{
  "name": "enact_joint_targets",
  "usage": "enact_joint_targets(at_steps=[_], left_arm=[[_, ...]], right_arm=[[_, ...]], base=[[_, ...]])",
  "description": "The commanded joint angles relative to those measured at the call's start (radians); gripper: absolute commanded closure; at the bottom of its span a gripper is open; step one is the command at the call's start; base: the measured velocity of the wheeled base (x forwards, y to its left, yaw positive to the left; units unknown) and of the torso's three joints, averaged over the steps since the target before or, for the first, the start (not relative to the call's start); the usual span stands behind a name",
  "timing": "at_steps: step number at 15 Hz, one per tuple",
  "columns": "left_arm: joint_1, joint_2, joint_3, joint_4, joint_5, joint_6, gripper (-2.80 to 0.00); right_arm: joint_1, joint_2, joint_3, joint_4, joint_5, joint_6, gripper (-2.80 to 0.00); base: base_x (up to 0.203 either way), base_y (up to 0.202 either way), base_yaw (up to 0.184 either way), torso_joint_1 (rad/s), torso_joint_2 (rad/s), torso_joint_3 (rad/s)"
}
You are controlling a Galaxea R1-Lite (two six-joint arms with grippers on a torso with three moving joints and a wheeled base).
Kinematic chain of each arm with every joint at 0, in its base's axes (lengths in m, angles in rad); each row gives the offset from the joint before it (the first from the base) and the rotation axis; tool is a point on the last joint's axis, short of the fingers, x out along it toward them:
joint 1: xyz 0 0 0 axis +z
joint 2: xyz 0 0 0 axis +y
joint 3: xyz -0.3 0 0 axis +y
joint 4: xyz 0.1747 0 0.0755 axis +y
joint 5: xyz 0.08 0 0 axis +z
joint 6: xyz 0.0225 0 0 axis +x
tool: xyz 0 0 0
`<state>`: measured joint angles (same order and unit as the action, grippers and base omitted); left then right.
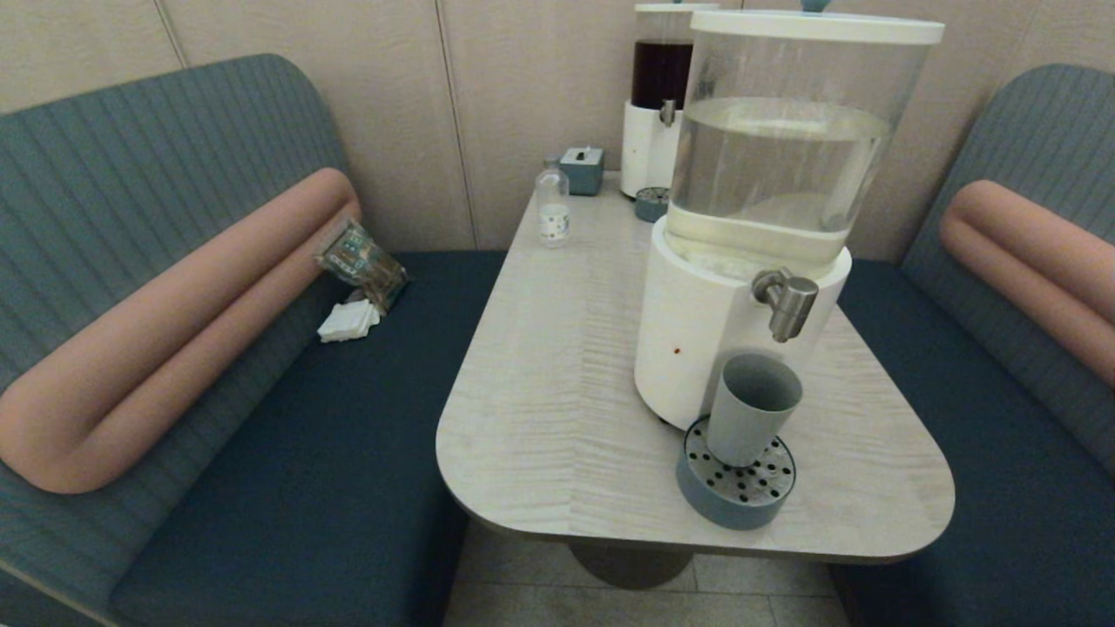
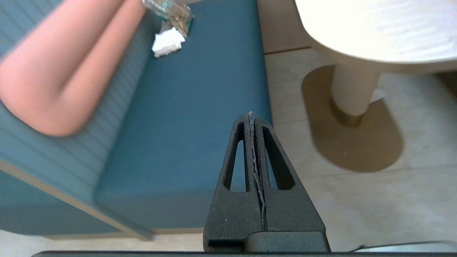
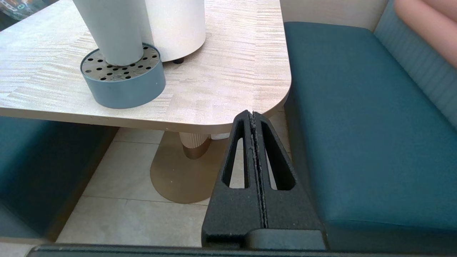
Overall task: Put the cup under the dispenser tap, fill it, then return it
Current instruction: Turn on the faucet
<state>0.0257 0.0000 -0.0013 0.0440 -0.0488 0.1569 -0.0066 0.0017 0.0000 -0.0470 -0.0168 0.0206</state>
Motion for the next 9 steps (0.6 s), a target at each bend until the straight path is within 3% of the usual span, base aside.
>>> enact_joint_targets(at_steps=[1, 7, 9], left_arm=[[0.000, 0.003, 0.000, 0.004, 0.001, -0.022, 0.00], [0.000, 0.003, 0.001, 0.004, 0.001, -0.022, 0.00], [0.000, 0.003, 0.000, 0.004, 0.001, -0.022, 0.00]], right_arm=[[0.000, 0.000, 0.015, 0.001, 0.001, -0.007, 0.00], [0.000, 0.001, -0.007, 0.011, -0.020, 0.009, 0.00], [0.000, 0.016, -0.165, 0.088, -0.023, 0.017, 0.00]], base=[[0.000, 0.000, 0.000, 0.000, 0.00, 0.000], [0.000, 0.000, 0.000, 0.000, 0.00, 0.000], [0.000, 0.000, 0.000, 0.000, 0.00, 0.000]])
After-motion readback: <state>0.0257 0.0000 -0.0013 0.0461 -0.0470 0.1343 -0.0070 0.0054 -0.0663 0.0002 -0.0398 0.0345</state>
